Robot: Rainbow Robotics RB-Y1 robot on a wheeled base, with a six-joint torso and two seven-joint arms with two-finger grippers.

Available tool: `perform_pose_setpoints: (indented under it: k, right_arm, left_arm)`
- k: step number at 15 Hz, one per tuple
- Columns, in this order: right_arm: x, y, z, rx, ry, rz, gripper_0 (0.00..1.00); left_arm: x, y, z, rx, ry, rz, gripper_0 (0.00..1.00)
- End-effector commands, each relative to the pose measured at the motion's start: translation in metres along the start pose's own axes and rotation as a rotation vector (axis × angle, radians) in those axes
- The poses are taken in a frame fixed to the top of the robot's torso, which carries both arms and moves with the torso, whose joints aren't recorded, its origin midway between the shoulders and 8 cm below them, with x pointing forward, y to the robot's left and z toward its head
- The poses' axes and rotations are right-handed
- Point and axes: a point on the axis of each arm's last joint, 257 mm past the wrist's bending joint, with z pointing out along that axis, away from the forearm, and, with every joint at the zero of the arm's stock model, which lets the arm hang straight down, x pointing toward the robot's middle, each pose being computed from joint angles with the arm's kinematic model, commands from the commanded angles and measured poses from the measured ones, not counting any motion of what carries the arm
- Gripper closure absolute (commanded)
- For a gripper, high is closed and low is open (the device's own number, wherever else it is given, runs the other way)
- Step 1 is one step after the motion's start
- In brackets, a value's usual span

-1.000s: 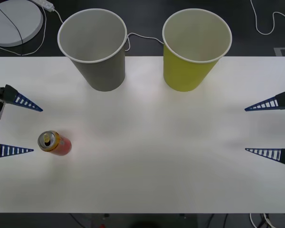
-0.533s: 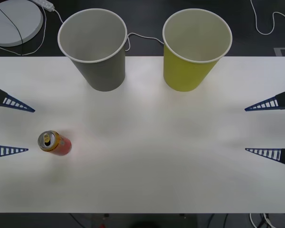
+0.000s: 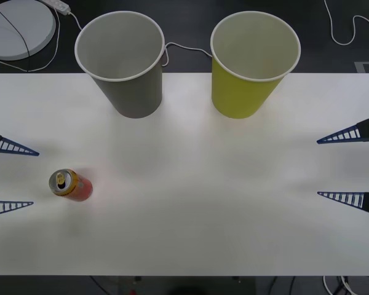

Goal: Put the can into the green bin and the plastic bottle into the gray bin

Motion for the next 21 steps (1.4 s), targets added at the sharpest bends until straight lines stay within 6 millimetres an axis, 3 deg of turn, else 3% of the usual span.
perform_pose_setpoints:
  k: [1,10,15,21]
  right_arm:
    - [0.0,0.0,0.0,0.0,0.0,0.0,0.0]
    - [0.0,0.0,0.0,0.0,0.0,0.0,0.0]
    - [0.0,0.0,0.0,0.0,0.0,0.0,0.0]
    - [0.0,0.0,0.0,0.0,0.0,0.0,0.0]
  left_arm:
    - [0.011,-0.007,0.006,-0.018,-0.048,-0.032,0.0]
    - [0.039,-0.008,0.019,-0.13,-0.173,-0.082,0.0]
    - [0.045,-0.016,0.043,-0.176,-0.23,-0.13,0.0]
    - [0.05,-0.011,0.07,-0.221,-0.227,-0.142,0.0]
